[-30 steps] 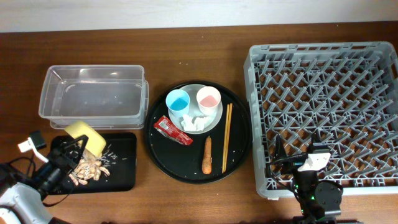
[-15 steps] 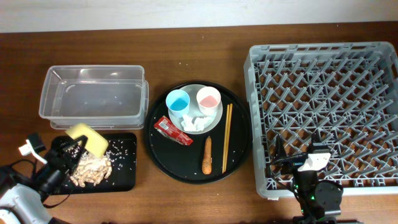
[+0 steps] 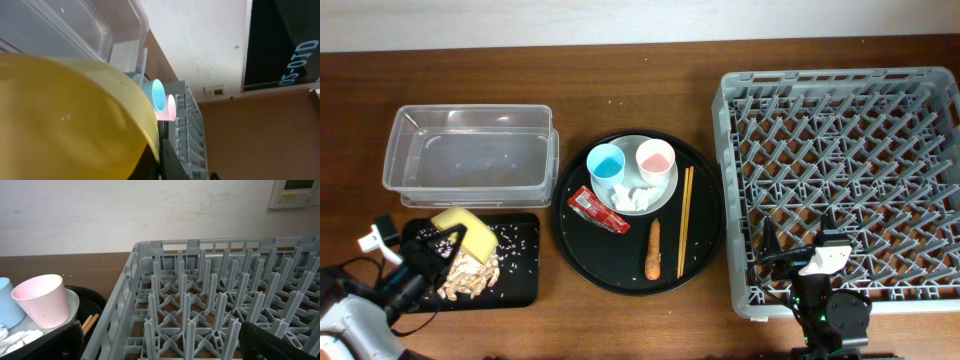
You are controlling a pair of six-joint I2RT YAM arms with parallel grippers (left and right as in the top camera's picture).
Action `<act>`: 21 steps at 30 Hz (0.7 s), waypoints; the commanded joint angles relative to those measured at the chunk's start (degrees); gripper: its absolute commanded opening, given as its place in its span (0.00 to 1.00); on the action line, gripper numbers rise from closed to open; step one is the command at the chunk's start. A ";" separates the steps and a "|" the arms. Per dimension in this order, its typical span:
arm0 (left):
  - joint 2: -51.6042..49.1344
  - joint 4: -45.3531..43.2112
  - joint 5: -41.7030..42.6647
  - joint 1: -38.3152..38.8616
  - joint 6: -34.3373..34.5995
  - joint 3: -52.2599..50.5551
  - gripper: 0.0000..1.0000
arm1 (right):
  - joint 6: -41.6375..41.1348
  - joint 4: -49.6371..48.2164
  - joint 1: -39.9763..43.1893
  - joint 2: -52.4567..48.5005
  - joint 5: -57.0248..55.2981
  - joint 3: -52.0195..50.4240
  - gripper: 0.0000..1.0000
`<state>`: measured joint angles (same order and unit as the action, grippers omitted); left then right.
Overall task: Sort waste into correct bins and load items into the dishwasher rack
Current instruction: 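Carry the yellow bowl left and tip noodles onto the black tray, then return the emptied yellow bowl to the round tray with left gripper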
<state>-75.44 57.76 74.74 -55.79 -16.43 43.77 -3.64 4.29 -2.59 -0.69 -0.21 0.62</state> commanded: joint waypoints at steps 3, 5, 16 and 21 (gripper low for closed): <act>4.70 0.61 -10.05 12.50 7.56 7.39 0.00 | -0.07 0.39 -0.39 0.37 -0.50 -0.31 0.98; 6.82 0.39 -19.58 20.94 12.63 11.76 0.00 | -0.07 0.39 -0.39 0.37 -0.50 -0.31 0.98; 1.88 -10.23 -60.74 79.54 34.27 17.14 0.00 | -0.07 0.39 -0.39 0.37 -0.50 -0.31 0.98; -10.62 -12.02 -64.06 89.66 36.39 17.14 0.00 | -0.07 0.39 -0.39 0.37 -0.50 -0.31 0.98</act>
<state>-80.58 46.74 13.87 30.57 18.13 60.01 -3.66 4.29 -2.61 -0.64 -0.23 0.62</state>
